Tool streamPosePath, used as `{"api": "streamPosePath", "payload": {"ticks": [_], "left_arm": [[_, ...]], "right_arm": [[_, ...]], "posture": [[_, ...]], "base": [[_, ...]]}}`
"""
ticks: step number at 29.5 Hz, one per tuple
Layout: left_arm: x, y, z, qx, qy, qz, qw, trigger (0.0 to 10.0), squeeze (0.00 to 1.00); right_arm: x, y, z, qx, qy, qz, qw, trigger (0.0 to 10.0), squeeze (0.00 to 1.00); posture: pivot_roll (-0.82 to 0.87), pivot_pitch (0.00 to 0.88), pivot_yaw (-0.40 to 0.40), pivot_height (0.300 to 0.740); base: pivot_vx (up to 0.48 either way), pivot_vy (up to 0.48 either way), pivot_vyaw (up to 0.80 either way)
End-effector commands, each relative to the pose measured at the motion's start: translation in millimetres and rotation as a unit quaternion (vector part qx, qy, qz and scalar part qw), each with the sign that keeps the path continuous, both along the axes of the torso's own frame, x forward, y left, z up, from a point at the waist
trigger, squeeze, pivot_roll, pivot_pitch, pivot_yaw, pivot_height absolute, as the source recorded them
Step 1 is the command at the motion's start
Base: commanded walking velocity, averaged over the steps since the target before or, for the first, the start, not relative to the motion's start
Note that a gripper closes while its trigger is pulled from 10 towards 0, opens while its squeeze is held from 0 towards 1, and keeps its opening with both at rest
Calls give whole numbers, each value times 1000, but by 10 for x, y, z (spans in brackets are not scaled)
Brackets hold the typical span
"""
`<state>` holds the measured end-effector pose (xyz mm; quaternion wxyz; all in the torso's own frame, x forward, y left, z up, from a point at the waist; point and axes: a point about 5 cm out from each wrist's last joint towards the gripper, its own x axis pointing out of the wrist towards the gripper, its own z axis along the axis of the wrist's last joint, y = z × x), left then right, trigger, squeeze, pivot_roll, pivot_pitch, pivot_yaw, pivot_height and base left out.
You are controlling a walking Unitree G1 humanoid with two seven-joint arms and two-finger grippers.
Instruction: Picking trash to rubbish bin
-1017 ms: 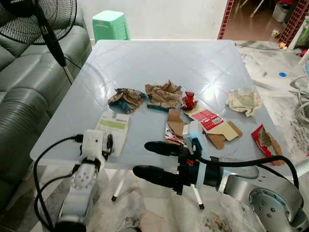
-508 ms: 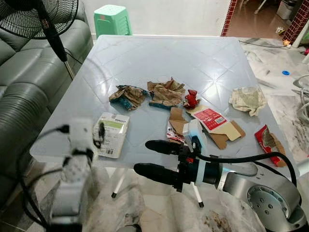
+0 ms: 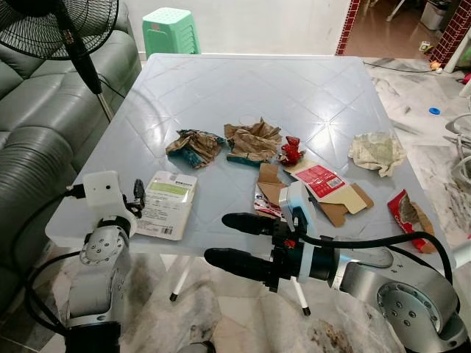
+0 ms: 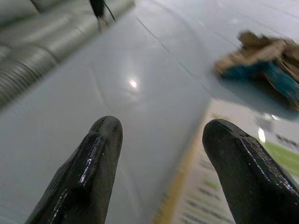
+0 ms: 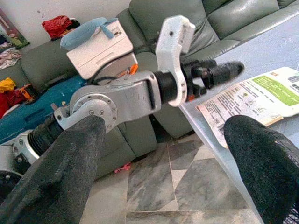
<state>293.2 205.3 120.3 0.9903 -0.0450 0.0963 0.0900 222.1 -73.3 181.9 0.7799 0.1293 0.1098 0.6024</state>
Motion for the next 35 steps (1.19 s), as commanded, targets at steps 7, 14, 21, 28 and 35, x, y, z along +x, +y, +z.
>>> {"api": "streamPosePath", "payload": {"ticks": [7,14,21,28,35], "left_arm": [[-12,-101,-97,-31,37,-34,998,10000,0],[-66,-99,-250,-50,78,-35,995,10000,0],[-99,-73,-353,-48,95,-39,994,8941,0],[-110,-81,-354,-65,88,-38,993,0,0],[-87,-145,-316,-98,76,-39,992,0,0]], "right_arm": [[-15,16,29,2,-10,10,1000,10000,0],[-18,19,29,2,-9,10,1000,10000,0],[-22,18,30,2,-9,10,1000,10000,0],[-25,21,28,3,-8,10,1000,10000,0],[-16,46,41,8,-8,17,1000,10000,0]], "posture": [[-57,75,9,740],[-59,77,12,740],[-59,80,11,740],[-59,80,11,740],[-59,83,7,740]], "base": [[0,0,0],[0,0,0],[0,0,0],[0,0,0],[0,0,0]]}}
